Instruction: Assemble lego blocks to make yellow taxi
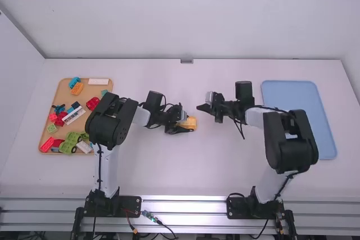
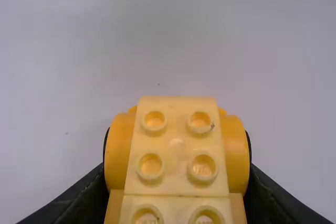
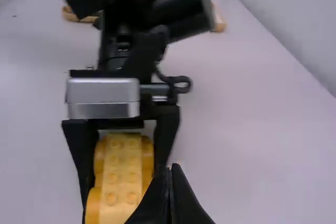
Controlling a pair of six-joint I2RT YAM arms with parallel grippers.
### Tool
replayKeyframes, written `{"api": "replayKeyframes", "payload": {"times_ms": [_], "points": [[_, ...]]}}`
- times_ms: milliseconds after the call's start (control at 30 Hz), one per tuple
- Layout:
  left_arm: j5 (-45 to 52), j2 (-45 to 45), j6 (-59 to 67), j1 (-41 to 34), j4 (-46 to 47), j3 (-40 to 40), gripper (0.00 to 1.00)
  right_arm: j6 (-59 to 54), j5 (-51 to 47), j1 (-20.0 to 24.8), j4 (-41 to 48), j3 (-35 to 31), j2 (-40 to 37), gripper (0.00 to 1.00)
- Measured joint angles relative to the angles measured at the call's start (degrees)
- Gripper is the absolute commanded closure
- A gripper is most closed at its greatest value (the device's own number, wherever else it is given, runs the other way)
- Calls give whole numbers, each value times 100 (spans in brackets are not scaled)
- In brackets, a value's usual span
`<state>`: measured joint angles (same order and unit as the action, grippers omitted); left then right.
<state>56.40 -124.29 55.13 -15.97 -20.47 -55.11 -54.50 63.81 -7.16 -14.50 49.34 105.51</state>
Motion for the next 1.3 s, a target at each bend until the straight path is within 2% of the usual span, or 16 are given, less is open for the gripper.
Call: {"api": "replayKeyframes", "payload": {"times_ms": [33, 67, 100, 167, 200, 267, 300, 400, 600, 633, 733, 933, 1300], "points": [[0, 2, -2, 0, 2, 0, 68, 160, -192, 81, 192, 4, -142, 92], [2, 0, 0, 0, 2, 0, 67, 201, -264, 107, 254, 4, -184, 89], [2, 2, 0, 2, 4, 0, 65, 365, -503, 181, 490, 4, -280, 76], [-7, 0, 0, 0, 4, 0, 63, 511, -964, 282, 887, 4, -389, 42], [-9, 0, -2, 2, 4, 0, 62, 527, -990, 289, 911, 4, -396, 34], [-20, 0, -7, 0, 4, 0, 57, 656, -1537, 337, 1368, 2, -463, 5], [-37, 0, -37, 0, -9, 0, 56, 680, -1759, 334, 1478, 2, -487, 1], [-76, 2, -118, 0, -26, 0, 52, 776, -2210, 302, 1523, 2, -520, 1], [-114, 2, -162, 0, -44, -4, 25, 909, -2708, 197, 1469, 2, -538, 1], [-120, 4, -166, 0, -33, -9, 25, 907, -2726, 184, 1467, 4, -538, 1], [-175, 39, -181, 0, 81, -28, 15, 892, -2824, 122, 1462, 2, -535, 1], [-369, 216, -90, 0, 540, -26, 1, 881, -2957, 111, 1458, 2, -538, 1], [-1458, 1235, -42, 0, 1878, 0, 1, 885, -2992, 111, 1447, 2, -535, 1]]}}
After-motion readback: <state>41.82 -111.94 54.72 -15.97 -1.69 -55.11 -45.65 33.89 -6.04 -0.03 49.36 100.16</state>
